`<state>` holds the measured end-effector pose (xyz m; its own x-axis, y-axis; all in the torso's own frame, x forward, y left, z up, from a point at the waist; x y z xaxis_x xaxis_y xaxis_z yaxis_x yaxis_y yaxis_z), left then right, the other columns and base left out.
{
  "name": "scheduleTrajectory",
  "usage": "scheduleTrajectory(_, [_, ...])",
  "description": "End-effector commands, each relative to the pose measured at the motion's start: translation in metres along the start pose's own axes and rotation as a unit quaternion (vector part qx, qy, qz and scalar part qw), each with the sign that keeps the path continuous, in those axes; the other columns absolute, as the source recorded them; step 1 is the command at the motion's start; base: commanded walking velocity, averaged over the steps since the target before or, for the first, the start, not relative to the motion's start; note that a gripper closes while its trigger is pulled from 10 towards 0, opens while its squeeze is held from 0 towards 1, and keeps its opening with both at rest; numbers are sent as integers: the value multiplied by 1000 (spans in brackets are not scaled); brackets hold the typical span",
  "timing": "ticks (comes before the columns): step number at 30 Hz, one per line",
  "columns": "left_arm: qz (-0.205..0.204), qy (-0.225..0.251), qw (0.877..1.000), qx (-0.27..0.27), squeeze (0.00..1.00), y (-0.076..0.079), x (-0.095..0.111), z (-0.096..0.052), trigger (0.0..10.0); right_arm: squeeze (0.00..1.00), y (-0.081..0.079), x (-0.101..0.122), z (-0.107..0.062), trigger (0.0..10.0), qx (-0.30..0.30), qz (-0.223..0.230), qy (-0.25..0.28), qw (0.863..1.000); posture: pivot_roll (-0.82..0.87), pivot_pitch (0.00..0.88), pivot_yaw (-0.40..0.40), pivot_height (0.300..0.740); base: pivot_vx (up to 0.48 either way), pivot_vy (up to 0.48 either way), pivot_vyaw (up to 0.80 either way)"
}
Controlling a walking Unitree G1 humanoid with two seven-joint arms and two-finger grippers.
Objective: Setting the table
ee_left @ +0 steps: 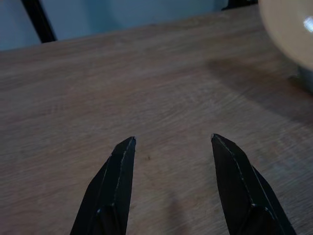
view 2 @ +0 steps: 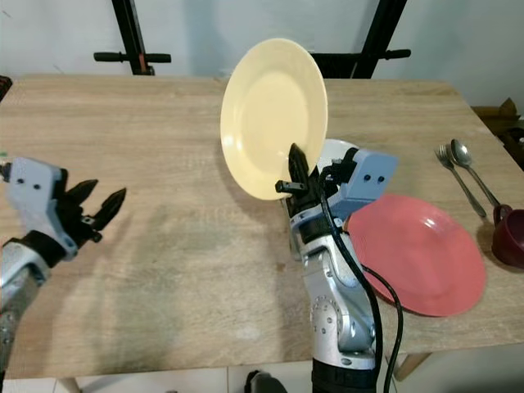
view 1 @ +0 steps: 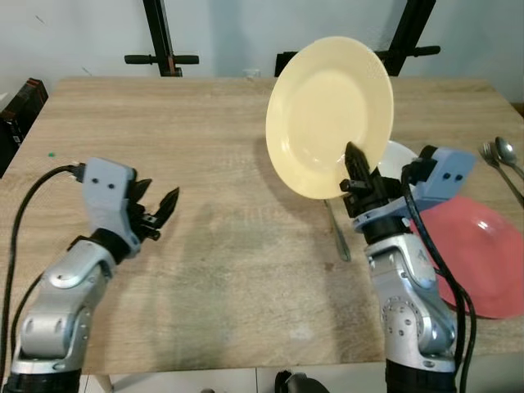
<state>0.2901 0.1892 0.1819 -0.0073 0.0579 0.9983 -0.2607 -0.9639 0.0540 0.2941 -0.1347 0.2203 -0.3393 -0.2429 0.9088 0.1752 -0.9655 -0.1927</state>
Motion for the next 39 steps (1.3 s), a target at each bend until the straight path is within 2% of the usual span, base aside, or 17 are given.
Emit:
scheduleTrajectory(1, [12, -17, 1000, 21, 0, -1, -8, -2, 10000, 0, 4, 2, 0, 10000, -19, 8, 9, 1000, -70, 4, 56, 740, 0, 0, 0])
scheduleTrajectory(4, [-3, -12, 999, 44, 0, -3, -9, 2, 10000, 0, 8, -2, 0, 10000, -28, 3, 4, 1000, -74, 0, 54, 740, 0, 0, 0])
scheduleTrajectory(9, [0, 1, 998, 61, 0, -1, -9, 7, 10000, 0, 9, -4, -1, 10000, -35, -4, 1, 999, -78, 0, 53, 740, 0, 0, 0])
scheduleTrajectory(11, [3, 8, 998, 66, 0, 6, -10, 14, 10000, 0, 10, -5, -1, 10000, -42, -13, -1, 999, -87, 0, 49, 740, 0, 0, 0])
scheduleTrajectory(16, [-4, 14, 998, 67, 0, 11, -8, 19, 10000, 0, 12, -7, -1, 10000, -45, -21, -7, 999, -92, 0, 47, 740, 0, 0, 0])
scheduleTrajectory(34, [7, 29, 997, 66, 0, 15, -6, 22, 10000, 0, 14, -8, 0, 10000, -47, -32, -8, 998, -94, 0, 53, 740, 0, 0, 0])
scheduleTrajectory(39, [7, 33, 997, 64, 0, 15, -4, 23, 10000, 0, 14, -8, 0, 10000, -47, -34, -7, 998, -94, 0, 53, 740, -281, 0, 0])
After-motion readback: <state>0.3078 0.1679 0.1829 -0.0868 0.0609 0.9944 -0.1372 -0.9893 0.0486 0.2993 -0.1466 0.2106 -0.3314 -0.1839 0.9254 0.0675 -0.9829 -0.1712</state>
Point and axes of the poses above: a point about 5 cm out from each wrist's last joint towards the gripper, its own z axis pointing out of the wrist towards the gripper, its own x axis along the axis of the wrist's last joint, y = z × x, the point moved 1 cm from there along z, pointing out of the wrist towards the gripper, and after that the axes turned 10 degrees about -z, right-handed, at the moved point
